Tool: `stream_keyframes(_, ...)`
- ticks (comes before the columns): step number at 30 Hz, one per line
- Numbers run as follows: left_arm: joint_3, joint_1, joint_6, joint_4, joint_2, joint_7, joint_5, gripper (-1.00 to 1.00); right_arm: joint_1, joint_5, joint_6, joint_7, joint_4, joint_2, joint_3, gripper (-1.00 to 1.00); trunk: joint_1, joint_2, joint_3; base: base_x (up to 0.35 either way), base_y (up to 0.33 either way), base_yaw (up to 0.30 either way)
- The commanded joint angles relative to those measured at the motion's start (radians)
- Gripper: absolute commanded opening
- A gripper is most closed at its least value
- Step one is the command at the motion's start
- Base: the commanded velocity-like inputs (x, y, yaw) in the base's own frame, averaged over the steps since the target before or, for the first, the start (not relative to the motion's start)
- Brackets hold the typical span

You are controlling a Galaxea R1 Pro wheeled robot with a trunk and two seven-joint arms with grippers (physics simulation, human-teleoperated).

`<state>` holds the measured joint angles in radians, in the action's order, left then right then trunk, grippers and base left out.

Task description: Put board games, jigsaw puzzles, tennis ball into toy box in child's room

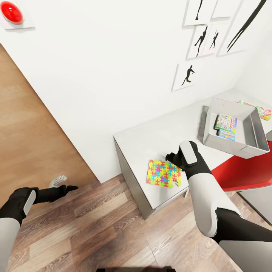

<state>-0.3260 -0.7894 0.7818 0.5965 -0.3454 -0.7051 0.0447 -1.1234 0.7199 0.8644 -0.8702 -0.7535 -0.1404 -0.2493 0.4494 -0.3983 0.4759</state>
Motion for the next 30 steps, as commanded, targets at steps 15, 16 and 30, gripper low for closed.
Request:
stream_keyframes(15,-0.002,-0.001,0.008,0.0,0.0,-0.001,0.004,1.0,0.0,0.01,0.001,-0.01,-0.001,0.0,-0.003,1.0,0.001,-0.002,0.002,-0.02,0.011,0.0)
stream_keyframes(16,-0.002,-0.001,0.008,0.0,0.0,-0.001,0.004,1.0,0.0,0.01,0.001,-0.01,-0.001,0.0,-0.003,1.0,0.001,-0.002,0.002,-0.014,0.009,0.0)
stream_keyframes(30,-0.001,-0.001,0.008,0.0,0.0,-0.001,0.005,1.0,-0.001,0.01,0.001,-0.01,-0.001,0.001,-0.004,1.0,0.001,-0.002,0.002,-0.029,0.066,0.0)
